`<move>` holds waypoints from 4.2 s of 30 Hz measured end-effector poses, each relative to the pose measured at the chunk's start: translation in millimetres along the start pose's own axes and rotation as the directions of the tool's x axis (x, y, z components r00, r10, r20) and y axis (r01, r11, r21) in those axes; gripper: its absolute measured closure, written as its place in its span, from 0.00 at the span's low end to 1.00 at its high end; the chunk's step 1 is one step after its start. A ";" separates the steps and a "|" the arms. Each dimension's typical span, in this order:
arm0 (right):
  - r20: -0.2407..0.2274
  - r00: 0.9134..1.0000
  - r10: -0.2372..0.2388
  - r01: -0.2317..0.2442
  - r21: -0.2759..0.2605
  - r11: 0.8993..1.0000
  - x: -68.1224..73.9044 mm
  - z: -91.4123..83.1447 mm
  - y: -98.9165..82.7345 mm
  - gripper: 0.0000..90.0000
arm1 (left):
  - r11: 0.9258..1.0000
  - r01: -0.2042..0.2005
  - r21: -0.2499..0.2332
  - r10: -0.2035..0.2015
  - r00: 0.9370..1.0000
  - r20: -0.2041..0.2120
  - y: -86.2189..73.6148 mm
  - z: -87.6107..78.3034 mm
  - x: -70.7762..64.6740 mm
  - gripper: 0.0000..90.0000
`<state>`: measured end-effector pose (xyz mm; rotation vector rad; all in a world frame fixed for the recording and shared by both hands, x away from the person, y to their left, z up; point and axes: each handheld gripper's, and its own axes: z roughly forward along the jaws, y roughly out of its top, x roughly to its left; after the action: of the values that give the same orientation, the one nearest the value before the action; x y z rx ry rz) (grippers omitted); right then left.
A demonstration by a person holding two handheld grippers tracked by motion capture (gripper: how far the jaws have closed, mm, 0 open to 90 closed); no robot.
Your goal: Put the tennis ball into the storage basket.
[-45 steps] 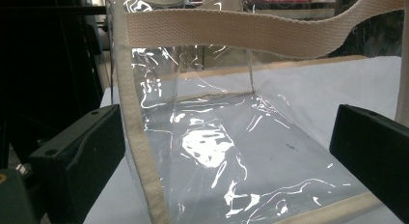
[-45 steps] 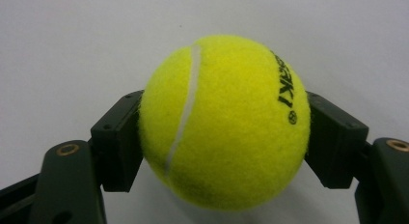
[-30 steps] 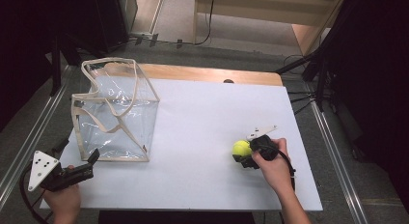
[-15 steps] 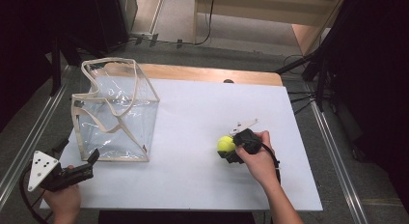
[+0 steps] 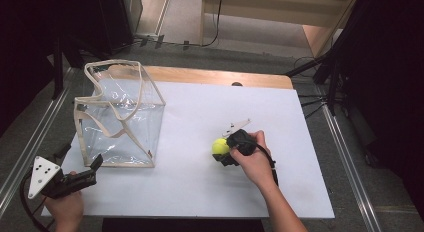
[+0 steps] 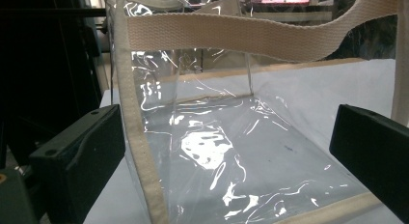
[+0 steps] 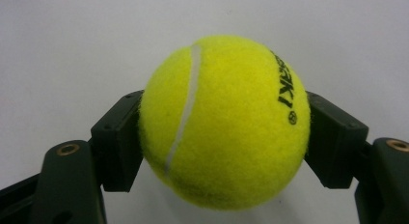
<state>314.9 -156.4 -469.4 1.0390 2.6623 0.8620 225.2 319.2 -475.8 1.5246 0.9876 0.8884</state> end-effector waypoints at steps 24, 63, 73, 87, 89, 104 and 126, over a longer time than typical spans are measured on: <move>-0.068 0.996 -0.054 0.052 -0.028 0.998 20.3 25.7 46.0 0.27 | 1.000 0.005 -0.001 -0.005 1.000 0.004 0.1 -0.2 0.3 0.00; -0.144 0.982 -0.119 0.114 -0.045 0.992 47.2 57.9 91.8 0.27 | 1.000 0.010 -0.002 -0.010 1.000 0.011 0.5 -0.6 1.3 0.00; -0.169 0.978 -0.125 0.117 -0.053 0.992 52.8 66.6 102.7 0.27 | 1.000 0.015 -0.005 -0.015 1.000 0.009 0.5 -0.6 1.6 0.00; -0.191 0.971 -0.144 0.132 -0.075 0.988 59.5 65.3 121.4 0.27 | 1.000 0.012 -0.004 -0.012 1.000 0.013 0.6 -0.6 1.5 0.00; -0.192 0.969 -0.154 0.140 -0.084 0.987 59.3 63.7 124.4 0.27 | 1.000 0.013 -0.004 -0.013 1.000 0.014 0.6 -0.6 1.5 0.00; -0.201 0.964 -0.173 0.150 -0.125 0.981 58.9 41.9 145.4 0.27 | 1.000 0.009 -0.007 -0.009 1.000 0.017 0.7 -0.2 1.4 0.00; -0.182 0.960 -0.212 0.185 -0.155 0.970 58.9 9.1 176.1 0.27 | 1.000 0.012 -0.007 -0.011 1.000 0.019 0.9 -0.3 1.2 0.00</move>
<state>374.7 -8.8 -373.6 0.6722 2.7573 1.1381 225.5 320.3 -474.9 1.5176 0.9779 0.8670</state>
